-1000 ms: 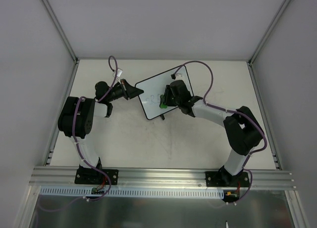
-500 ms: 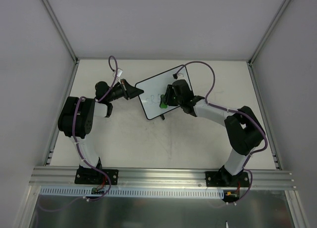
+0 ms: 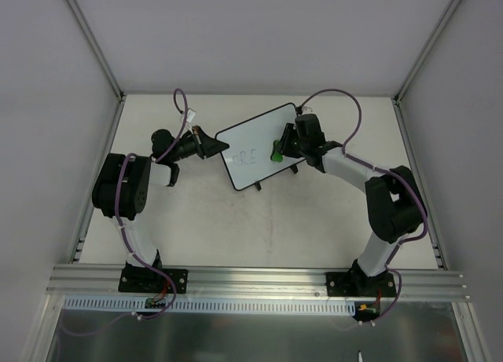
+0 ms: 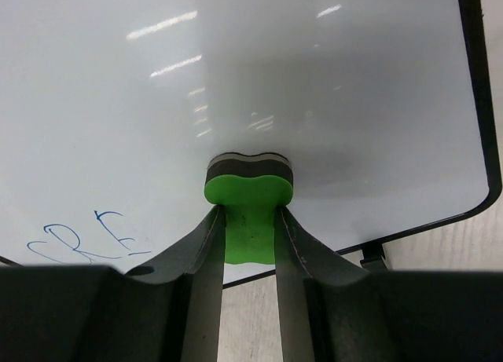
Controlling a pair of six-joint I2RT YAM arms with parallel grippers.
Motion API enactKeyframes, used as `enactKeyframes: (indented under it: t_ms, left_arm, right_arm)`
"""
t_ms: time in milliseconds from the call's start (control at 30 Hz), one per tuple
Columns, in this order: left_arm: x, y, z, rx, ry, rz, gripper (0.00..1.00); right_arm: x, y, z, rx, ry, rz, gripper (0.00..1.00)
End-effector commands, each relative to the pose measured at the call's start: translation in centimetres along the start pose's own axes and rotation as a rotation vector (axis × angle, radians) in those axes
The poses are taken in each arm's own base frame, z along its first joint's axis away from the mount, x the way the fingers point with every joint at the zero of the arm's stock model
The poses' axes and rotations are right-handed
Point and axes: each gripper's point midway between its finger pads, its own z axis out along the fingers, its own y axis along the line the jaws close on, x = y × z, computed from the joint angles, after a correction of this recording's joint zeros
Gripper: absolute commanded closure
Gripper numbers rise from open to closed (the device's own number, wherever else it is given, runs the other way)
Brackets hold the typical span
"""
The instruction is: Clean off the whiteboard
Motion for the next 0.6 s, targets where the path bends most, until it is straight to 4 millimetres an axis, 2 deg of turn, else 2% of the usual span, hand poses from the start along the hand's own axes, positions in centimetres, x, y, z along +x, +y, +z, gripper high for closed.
enactKeyframes:
  t_ms: [0,233,567]
  left_arm:
    - [-0.2,-3.5,0.5,0.159,0.037,0.170,1.00]
    - [-0.2,-3.6,0.5,0.159,0.037,0.170,1.00]
    - [-0.2,-3.6,0.5,0.160,0.038,0.170,1.00]
  right_arm:
    - [-2.5,0.2,0.2,0.012,-0.058,-0.035,0.99]
    - [-1.2,1.4,0.8,0.007,-0.039,-0.058,1.00]
    - [2.8,6.4,1.4,-0.045,-0.014,-0.127,1.00]
